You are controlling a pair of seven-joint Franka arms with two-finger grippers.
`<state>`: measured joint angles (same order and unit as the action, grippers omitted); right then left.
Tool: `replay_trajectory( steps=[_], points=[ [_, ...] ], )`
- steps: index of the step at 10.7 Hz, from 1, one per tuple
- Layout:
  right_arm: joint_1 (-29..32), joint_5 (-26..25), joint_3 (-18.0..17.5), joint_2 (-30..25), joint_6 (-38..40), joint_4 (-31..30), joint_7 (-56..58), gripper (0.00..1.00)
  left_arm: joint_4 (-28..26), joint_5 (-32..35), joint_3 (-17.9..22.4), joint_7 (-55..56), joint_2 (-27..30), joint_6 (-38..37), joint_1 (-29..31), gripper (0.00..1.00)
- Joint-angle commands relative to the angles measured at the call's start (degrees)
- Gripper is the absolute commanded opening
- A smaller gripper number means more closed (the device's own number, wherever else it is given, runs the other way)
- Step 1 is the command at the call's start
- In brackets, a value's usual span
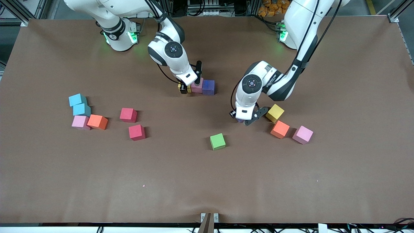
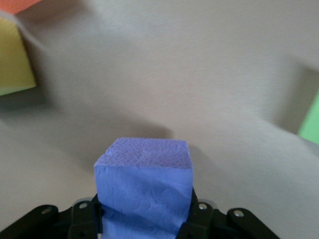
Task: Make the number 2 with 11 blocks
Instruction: 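Grasp the second purple cube with the left gripper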
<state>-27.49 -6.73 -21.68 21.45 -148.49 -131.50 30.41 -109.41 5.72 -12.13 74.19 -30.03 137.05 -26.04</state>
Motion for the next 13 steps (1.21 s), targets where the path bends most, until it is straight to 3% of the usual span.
replay_trajectory(
  steps=[1,4,8,11,13],
  points=[
    [2.25,-1.36,-3.26,-1.75,4.93,0.01,-4.3,1.0,1.83,0.6,-0.26,-6.48,0.42,-0.29,-0.33,0.06],
    [9.01,-1.27,-8.02,-7.54,13.39,0.01,-3.34,1.0,3.85,0.6,-0.26,-11.69,-0.54,-0.29,-3.04,0.06],
    [19.63,-1.36,-7.76,-11.07,13.76,0.45,11.76,1.0,11.3,0.6,-0.26,-13.72,-5.2,-2.64,-5.95,0.06],
    [23.88,-3.54,-4.0,-9.15,11.91,4.73,10.99,1.0,18.17,0.43,-0.18,-13.54,-9.86,-5.91,-9.02,0.06],
    [27.29,-12.03,-1.35,-1.98,12.17,14.2,15.7,1.0,18.62,0.6,-0.09,-13.63,-11.35,-5.91,-11.47,0.06]
  ],
)
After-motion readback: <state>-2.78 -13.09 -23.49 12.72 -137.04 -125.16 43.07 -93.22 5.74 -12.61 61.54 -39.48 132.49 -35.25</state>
